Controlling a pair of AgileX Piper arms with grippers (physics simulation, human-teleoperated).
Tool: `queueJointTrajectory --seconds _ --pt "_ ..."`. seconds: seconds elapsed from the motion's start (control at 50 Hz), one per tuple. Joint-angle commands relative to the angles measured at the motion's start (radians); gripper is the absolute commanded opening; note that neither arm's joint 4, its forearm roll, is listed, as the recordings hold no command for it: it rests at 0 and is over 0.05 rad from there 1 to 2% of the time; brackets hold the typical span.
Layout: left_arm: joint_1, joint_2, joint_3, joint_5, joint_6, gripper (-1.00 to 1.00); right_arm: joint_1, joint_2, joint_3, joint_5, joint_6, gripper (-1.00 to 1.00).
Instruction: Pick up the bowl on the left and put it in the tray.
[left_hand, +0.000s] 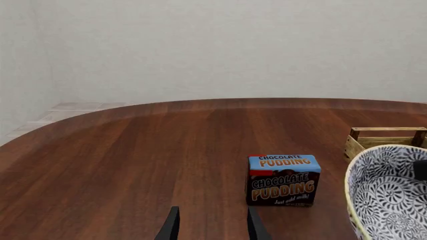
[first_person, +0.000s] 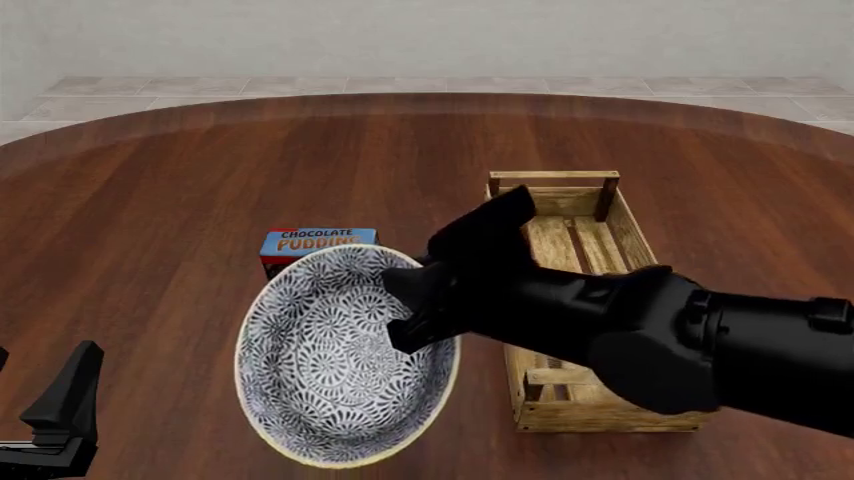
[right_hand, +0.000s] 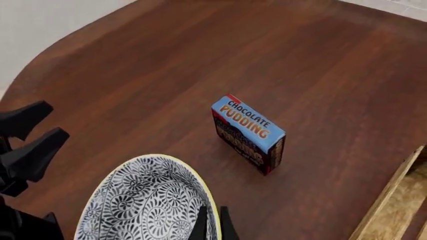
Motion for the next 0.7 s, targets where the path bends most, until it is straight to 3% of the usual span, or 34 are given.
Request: queueJointTrajectory --seconds 0.02,0.7 --pt "0.000 0.000 0.000 0.000 0.000 1.00 -0.012 -0.042 -0.002 0.008 0.004 -1.00" --pt "0.000 0.000 0.000 0.000 0.000 1.00 -0.110 -0.157 0.030 0.014 0.001 -1.00"
